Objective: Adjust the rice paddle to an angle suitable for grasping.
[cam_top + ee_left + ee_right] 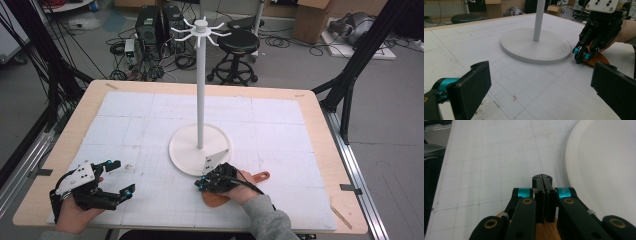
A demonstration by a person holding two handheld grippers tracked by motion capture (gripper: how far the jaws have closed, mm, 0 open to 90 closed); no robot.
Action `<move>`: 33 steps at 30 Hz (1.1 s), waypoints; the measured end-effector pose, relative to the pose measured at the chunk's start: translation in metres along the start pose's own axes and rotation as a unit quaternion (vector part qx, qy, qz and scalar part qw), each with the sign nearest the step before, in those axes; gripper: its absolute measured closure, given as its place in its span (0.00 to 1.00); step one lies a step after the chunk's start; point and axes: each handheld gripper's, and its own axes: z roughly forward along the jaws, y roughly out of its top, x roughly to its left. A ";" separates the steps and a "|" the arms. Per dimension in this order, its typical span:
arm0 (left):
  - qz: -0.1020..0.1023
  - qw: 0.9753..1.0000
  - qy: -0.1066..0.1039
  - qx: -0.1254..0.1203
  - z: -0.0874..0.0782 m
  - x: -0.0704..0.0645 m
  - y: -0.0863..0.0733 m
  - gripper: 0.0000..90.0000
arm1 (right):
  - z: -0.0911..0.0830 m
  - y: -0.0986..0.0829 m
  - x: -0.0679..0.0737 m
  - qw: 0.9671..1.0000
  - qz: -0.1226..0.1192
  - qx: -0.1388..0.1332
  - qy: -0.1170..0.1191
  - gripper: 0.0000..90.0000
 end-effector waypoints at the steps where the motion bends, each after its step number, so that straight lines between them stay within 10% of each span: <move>1: 0.002 1.000 -0.001 0.001 0.000 0.000 0.000 0.04 | 0.000 0.000 0.000 1.000 0.000 0.000 0.000 0.99; 33: 0.009 1.000 0.003 0.000 0.005 0.003 0.003 0.04 | -0.084 -0.097 0.027 0.994 0.109 -0.016 -0.012 0.99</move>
